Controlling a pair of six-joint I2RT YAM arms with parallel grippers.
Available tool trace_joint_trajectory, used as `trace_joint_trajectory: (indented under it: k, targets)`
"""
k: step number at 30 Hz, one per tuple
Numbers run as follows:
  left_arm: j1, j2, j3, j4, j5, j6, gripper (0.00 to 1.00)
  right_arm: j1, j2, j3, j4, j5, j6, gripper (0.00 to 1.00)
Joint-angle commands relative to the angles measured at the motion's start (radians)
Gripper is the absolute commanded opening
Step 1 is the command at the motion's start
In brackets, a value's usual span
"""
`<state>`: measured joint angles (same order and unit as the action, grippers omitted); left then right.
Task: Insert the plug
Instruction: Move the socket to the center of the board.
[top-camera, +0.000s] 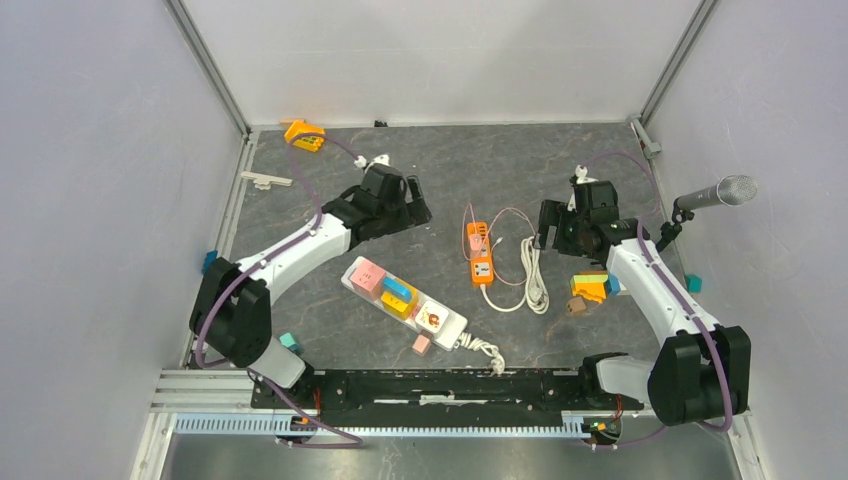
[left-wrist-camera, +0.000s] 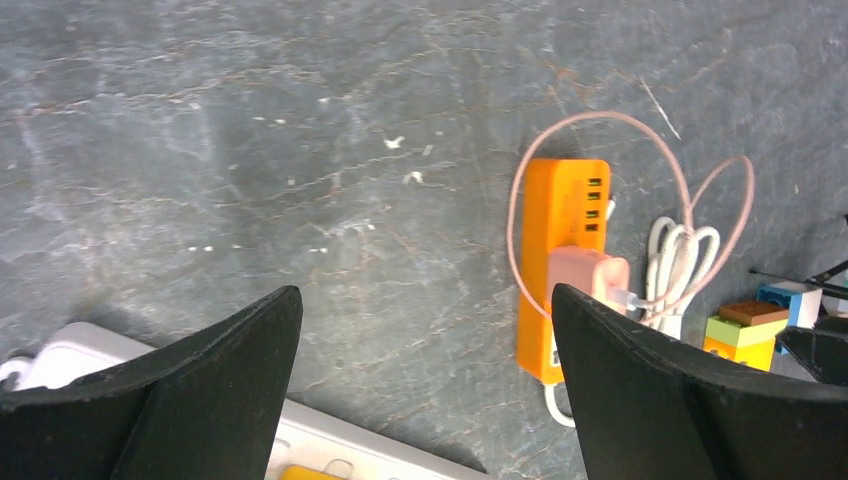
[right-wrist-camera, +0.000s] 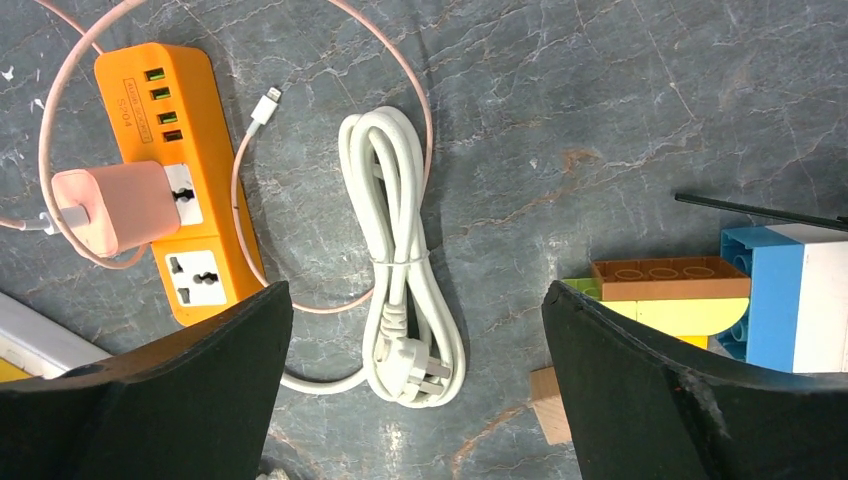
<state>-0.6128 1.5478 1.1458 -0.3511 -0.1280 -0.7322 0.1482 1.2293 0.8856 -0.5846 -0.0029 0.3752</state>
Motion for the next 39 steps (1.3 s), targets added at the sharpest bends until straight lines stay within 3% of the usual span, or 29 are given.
trace_joint_trajectory:
  k: [1, 9, 24, 31, 39]
  targets:
    - [0.079, -0.070, -0.034, 0.034, 0.122, 0.010, 1.00, -0.004, -0.007, -0.011, 0.028, 0.018, 0.030, 0.98]
    - [0.206, -0.158, -0.062, 0.004, 0.170, 0.109, 1.00, -0.006, 0.008, -0.023, 0.065, 0.011, 0.056, 0.98]
    - [0.502, -0.255, -0.022, 0.067, 0.294, 0.088, 1.00, -0.010, 0.111, 0.141, 0.003, -0.077, 0.169, 0.98]
    - [0.509, -0.283, 0.001, 0.086, 0.285, 0.161, 1.00, -0.010, 0.121, 0.218, 0.063, -0.101, 0.130, 0.98]
    - [0.510, -0.445, -0.145, 0.210, 0.179, 0.114, 1.00, -0.020, -0.005, 0.057, 0.239, -0.024, 0.011, 0.98]
